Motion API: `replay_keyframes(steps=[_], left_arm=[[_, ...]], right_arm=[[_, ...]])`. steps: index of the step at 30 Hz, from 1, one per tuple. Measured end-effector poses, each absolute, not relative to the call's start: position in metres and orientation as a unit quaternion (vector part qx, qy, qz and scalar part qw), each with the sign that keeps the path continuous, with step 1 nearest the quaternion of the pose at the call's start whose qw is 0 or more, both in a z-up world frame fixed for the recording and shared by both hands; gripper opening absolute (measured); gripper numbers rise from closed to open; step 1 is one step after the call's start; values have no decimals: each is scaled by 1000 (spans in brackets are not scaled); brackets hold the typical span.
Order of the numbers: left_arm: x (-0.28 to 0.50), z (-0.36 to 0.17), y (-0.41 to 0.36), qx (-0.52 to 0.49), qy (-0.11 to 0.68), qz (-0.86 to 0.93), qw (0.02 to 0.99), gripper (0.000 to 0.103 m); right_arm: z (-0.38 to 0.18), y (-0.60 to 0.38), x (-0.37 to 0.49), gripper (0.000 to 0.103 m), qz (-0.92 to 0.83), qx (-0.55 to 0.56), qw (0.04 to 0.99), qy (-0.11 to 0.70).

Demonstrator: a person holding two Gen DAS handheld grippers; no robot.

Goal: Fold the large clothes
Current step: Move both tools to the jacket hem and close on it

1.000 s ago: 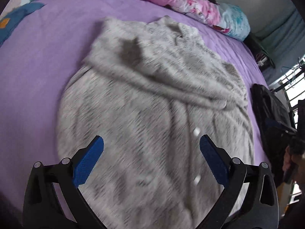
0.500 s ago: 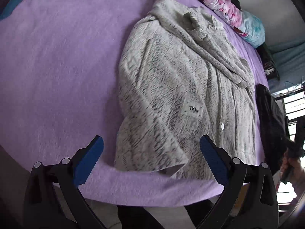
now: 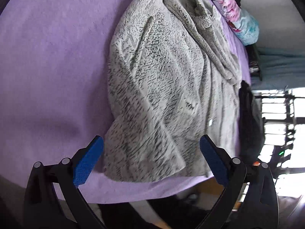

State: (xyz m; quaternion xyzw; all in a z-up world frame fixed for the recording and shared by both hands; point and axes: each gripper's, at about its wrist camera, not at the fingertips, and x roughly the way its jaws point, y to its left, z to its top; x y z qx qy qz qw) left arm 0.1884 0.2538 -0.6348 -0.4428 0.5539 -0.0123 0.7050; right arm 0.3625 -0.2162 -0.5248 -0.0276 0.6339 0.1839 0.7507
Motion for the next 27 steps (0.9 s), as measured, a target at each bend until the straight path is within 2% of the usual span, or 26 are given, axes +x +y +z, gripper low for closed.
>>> replay_keyframes(steps=[5, 8, 23, 25, 27], left_arm=[[199, -642, 263, -453, 567, -3, 688, 97], [202, -642, 269, -439, 575, 3, 690, 97], [205, -663, 268, -450, 593, -26, 667, 97], [210, -661, 258, -444, 597, -40, 667, 97], [213, -659, 250, -422, 609, -53, 670, 97]], right_arm=[[-535, -233, 364, 78, 169, -21, 744, 646], [-544, -241, 366, 82, 165, -14, 740, 652], [-610, -271, 380, 81, 156, 37, 704, 692], [-617, -270, 379, 78, 166, 48, 696, 697], [-622, -267, 377, 69, 177, 57, 689, 701]])
